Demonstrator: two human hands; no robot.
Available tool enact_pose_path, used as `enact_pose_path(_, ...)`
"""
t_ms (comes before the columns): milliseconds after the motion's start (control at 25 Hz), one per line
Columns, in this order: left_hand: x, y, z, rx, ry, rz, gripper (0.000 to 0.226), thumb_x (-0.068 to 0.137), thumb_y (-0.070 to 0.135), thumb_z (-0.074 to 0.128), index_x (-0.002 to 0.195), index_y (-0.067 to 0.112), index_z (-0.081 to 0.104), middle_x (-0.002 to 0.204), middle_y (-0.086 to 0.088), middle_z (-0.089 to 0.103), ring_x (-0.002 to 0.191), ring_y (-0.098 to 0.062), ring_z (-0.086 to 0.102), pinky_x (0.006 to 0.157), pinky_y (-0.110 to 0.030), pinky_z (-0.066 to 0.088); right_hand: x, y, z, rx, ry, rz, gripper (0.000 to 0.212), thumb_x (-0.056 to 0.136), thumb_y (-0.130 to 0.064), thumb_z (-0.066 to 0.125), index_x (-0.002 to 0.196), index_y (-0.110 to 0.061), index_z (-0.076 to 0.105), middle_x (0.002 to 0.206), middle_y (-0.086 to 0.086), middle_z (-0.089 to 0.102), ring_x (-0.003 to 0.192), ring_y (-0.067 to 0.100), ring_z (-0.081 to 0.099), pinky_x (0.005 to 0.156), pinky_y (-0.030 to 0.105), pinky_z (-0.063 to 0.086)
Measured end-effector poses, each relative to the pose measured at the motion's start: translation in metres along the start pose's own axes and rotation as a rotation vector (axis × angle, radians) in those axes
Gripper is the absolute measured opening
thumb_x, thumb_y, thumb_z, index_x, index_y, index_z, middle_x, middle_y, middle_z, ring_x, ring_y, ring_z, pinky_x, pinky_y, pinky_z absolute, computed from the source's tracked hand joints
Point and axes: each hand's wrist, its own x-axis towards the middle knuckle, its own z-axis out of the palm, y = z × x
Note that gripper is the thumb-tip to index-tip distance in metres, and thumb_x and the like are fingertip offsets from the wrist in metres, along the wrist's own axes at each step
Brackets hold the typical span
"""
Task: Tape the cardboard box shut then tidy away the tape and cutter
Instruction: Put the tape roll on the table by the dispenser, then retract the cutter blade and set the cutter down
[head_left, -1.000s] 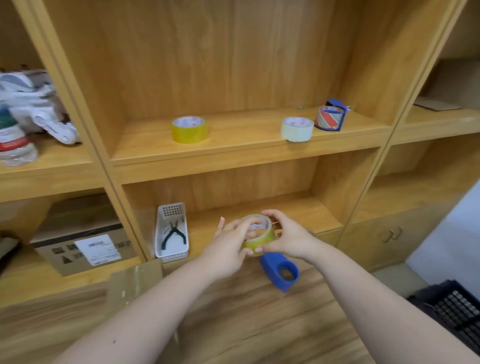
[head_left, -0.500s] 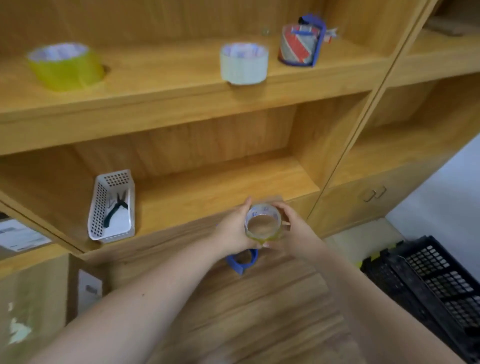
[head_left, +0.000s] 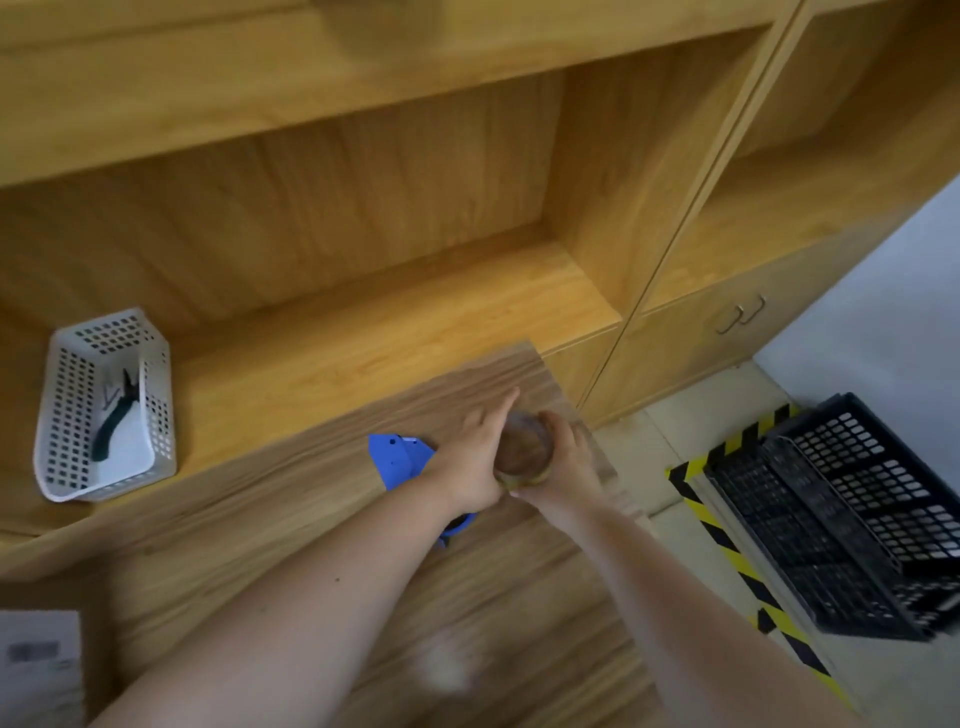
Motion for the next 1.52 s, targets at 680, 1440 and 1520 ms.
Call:
enact_pose_path(680,-0.101,-0.034,-0.015,-0.051,0.239,0.05,0.055,0.079,0.007,0.062,0.131,0.022,0.053,0.136,-0.004,0.05,0.128,-0.023,0.043,0.105,-0.03,0.036,-0.069,-0.056,0.015,0.112,0.041,-0.113,0.062,0.075,-0.019,0.074,0.13,-0.023,0.046,0.135,0.001,0.046,0.123,0.019,0.044,0.102,0.04,0.044)
enact_pose_path(1440,-0.397,-0.2,0.104,-0.411,0.276,-0.395,0.032,0.074,0.012,0.071,0.1,0.03,0.065,0.107,0.001,0.069,0.088,-0.013,0.063,0.077,-0.02,0.043,-0.318,-0.052,0.222,-0.144,-0.287,0.018,0.026,0.074,-0.024,0.071,0.096,-0.014,0.06,0.086,0.0,0.06,0.086,0.021,0.061,0.076,0.029,0.048)
enact_pose_path(1520,-0.402,-0.208,0.112,-0.485,0.29,-0.426,0.026,0.075,0.013,0.072,0.09,0.031,0.062,0.102,0.002,0.07,0.095,-0.014,0.065,0.077,-0.021,0.044,-0.332,-0.05,0.232,-0.229,-0.305,0.084,0.038,0.072,-0.033,0.072,0.104,-0.016,0.06,0.088,-0.002,0.06,0.092,0.021,0.061,0.075,0.029,0.048)
